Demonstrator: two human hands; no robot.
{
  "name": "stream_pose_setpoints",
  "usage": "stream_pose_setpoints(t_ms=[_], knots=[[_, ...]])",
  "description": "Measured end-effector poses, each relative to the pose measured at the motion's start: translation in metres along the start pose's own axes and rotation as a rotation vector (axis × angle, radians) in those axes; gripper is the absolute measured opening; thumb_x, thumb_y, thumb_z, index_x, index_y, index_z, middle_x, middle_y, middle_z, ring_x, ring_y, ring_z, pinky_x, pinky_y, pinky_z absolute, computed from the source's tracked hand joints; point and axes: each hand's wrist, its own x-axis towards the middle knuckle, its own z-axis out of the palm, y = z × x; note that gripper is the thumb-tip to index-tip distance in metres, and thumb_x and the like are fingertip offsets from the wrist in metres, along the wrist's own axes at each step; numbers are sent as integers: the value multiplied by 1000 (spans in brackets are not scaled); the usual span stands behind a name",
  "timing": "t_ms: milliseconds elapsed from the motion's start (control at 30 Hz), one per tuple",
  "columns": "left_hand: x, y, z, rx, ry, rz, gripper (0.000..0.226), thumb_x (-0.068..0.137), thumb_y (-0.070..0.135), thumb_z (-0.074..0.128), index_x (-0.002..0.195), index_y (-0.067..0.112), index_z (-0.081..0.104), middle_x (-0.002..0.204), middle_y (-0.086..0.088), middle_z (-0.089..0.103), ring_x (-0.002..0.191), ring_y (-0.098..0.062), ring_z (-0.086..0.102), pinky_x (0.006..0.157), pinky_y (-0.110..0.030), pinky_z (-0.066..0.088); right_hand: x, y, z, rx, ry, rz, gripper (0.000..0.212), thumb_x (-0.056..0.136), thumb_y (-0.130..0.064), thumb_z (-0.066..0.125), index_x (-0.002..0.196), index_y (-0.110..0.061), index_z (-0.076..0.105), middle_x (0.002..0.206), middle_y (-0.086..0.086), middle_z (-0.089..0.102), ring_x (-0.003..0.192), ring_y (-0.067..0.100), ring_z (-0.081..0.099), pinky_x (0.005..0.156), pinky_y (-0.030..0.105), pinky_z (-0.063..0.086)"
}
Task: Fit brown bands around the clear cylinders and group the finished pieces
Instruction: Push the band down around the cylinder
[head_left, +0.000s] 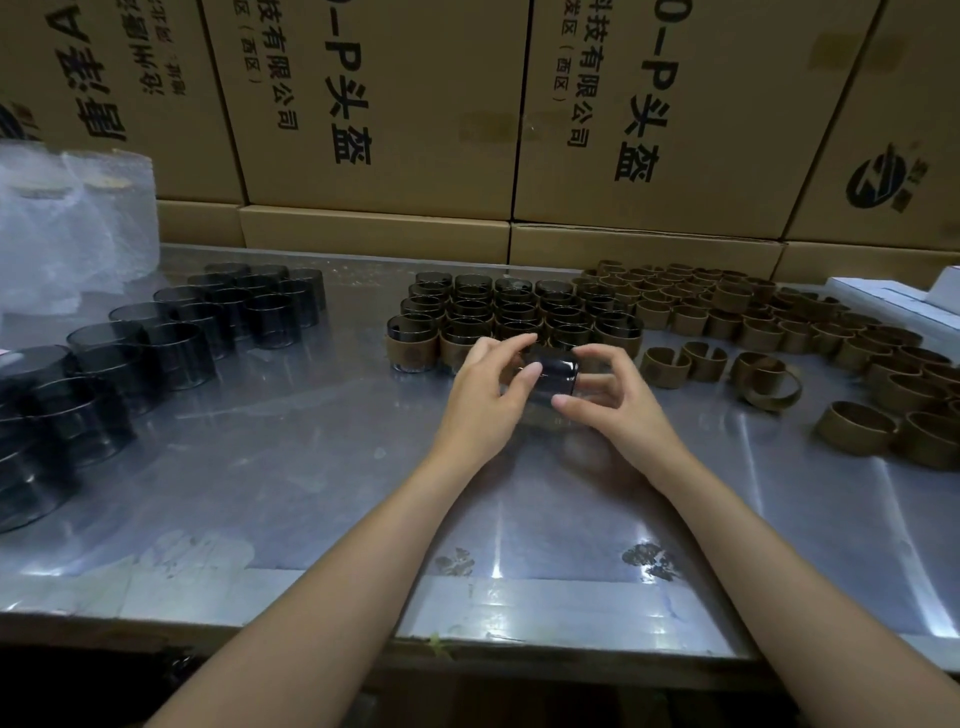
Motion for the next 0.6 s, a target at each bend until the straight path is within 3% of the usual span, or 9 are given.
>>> stream_pose_setpoints(t_ms=[100, 167, 267, 500, 600], knots=[[0, -4, -3, 120, -18, -38, 24, 96, 31, 54, 112, 19, 67, 99, 4, 52, 91, -11, 55, 79, -28, 47, -2, -3, 0, -34, 102, -16, 45, 82, -20, 73, 121, -27, 52, 105, 0, 62, 99, 14, 62, 79, 21, 53], [-1, -7, -3, 233, -73, -94, 32, 98, 41, 46, 101, 19, 69, 95, 4, 51, 87, -11, 54, 74, -29, 45, -2, -3, 0, -107, 128, -28, 42, 82, -20, 73, 120, -23, 55, 108, -6, 59, 103, 10, 58, 79, 15, 48], [-3, -8, 0, 340, -158, -128, 42, 101, 44, 36, 89, 18, 67, 88, 5, 49, 85, -14, 53, 69, -29, 39, -3, -3, 2, -193, 117, -11, 40, 81, -21, 74, 118, -20, 57, 117, 1, 59, 109, 10, 55, 85, 15, 43], [-3, -9, 0, 327, -177, -157, 42, 101, 44, 33, 90, 19, 65, 85, 5, 48, 81, -11, 50, 66, -27, 33, -1, 0, 4, -242, 24, 61, 51, 80, -31, 76, 120, -20, 45, 122, 1, 49, 114, 11, 47, 93, 24, 40], [-3, -10, -1, 288, -163, -181, 44, 102, 43, 32, 87, 17, 63, 83, 5, 49, 80, -9, 49, 68, -27, 34, 1, -3, 0, -94, 163, 35, 41, 83, -40, 67, 113, -17, 53, 112, 0, 55, 105, 10, 53, 85, 20, 43]])
